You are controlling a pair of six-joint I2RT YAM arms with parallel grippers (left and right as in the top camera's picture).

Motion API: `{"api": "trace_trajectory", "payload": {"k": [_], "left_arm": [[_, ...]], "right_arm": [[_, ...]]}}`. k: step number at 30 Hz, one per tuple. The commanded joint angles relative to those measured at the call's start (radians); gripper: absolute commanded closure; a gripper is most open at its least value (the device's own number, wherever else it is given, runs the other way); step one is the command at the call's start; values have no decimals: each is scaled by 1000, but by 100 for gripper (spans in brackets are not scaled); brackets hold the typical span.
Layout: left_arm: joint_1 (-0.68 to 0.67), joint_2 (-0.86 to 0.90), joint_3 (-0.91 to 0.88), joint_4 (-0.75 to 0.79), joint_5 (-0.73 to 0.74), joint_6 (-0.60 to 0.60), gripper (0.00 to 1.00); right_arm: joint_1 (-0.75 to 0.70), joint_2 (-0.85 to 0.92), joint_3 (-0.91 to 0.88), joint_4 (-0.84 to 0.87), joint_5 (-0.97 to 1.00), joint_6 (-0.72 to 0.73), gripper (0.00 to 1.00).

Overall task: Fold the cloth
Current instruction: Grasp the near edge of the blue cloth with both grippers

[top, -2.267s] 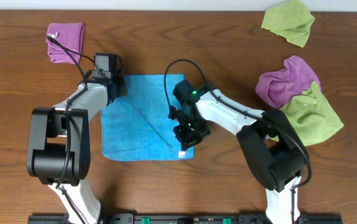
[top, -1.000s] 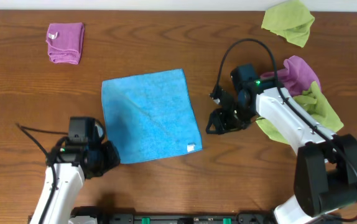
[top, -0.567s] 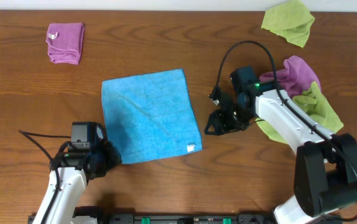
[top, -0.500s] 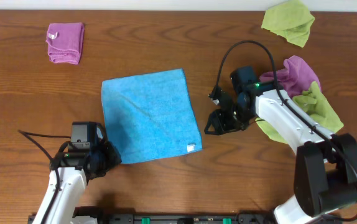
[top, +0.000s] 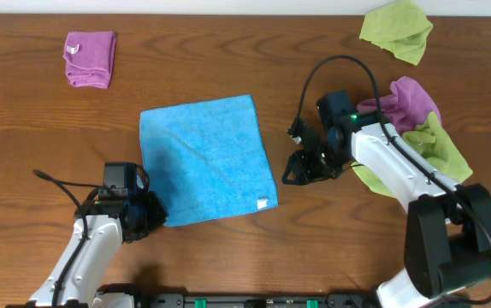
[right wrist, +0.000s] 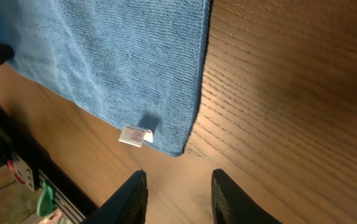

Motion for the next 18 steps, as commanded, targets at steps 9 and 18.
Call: {"api": "trace_trajectory", "payload": {"k": [9,18], "left_arm": [[4,4,-5,1,30,-4,94],[4,4,-5,2,50,-3,94]], "right_arm": [[64,-2,-146,121,17,45,58],[146,3,-182,203,114,116,57]]}}
